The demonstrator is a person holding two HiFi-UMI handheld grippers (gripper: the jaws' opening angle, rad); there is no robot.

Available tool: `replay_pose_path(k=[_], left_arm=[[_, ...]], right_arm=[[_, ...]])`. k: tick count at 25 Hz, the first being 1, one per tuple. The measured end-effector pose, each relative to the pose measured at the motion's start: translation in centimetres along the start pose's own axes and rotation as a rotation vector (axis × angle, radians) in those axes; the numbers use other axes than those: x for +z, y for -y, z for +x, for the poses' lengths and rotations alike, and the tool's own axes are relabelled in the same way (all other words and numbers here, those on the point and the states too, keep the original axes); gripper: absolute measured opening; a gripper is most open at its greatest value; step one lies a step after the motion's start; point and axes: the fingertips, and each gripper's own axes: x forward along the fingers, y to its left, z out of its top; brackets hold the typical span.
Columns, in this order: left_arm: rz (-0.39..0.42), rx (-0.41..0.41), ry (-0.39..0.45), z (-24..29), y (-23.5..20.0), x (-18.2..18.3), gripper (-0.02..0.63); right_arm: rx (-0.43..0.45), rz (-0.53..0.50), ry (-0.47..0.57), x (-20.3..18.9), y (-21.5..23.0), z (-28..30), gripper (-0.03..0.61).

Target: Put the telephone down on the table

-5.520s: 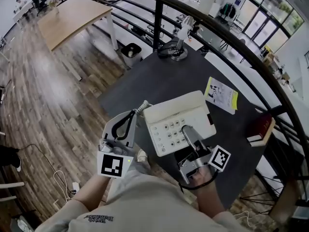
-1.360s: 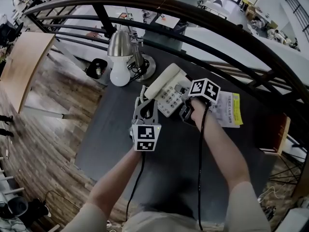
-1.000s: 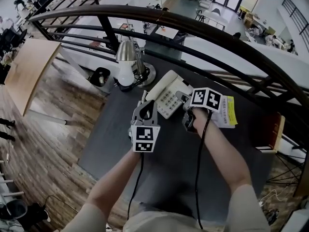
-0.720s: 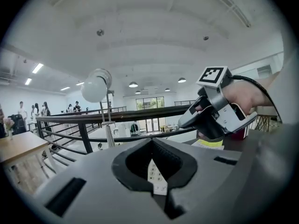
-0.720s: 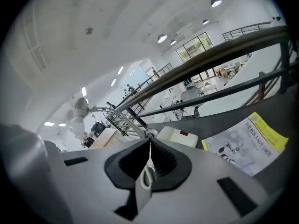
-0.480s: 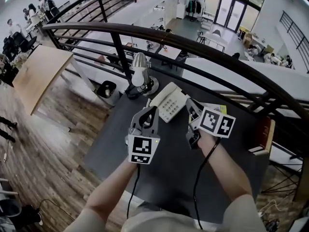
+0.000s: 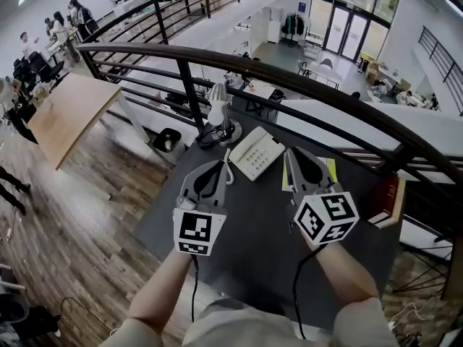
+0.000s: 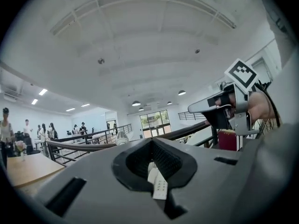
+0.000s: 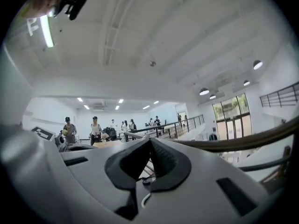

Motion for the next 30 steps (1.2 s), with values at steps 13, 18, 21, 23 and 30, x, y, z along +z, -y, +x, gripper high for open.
replay_pose_path(k=[13, 18, 21, 23, 30], left_arm=[[-0.059, -0.013, 0.112, -9.5, 2.3, 3.6, 0.003], [-0.084, -0.046, 0.093, -11.2, 4.2, 1.9, 0.003], [-0.082, -0.055, 0.087, -11.6, 4.4, 1.4, 0.003], [-0.084, -0.053, 0.086, -11.6, 4.3, 1.2, 0.003], [-0.084, -0.053, 0.082, -11.5, 4.5, 0.9, 0.003]], right_arm=[[0.012, -0.136, 0.156, 2.4, -6.0, -9.0, 0.002], [0.004, -0.163, 0.153, 0.5, -7.1, -10.5, 0.002], [0.004, -0.159, 0.142, -0.4, -7.6, -10.8, 0.002], [-0.001, -0.16, 0.126, -1.0, -7.7, -10.8, 0.002], [-0.048, -0.194, 0.125, -0.7, -6.6, -10.9, 0.002]])
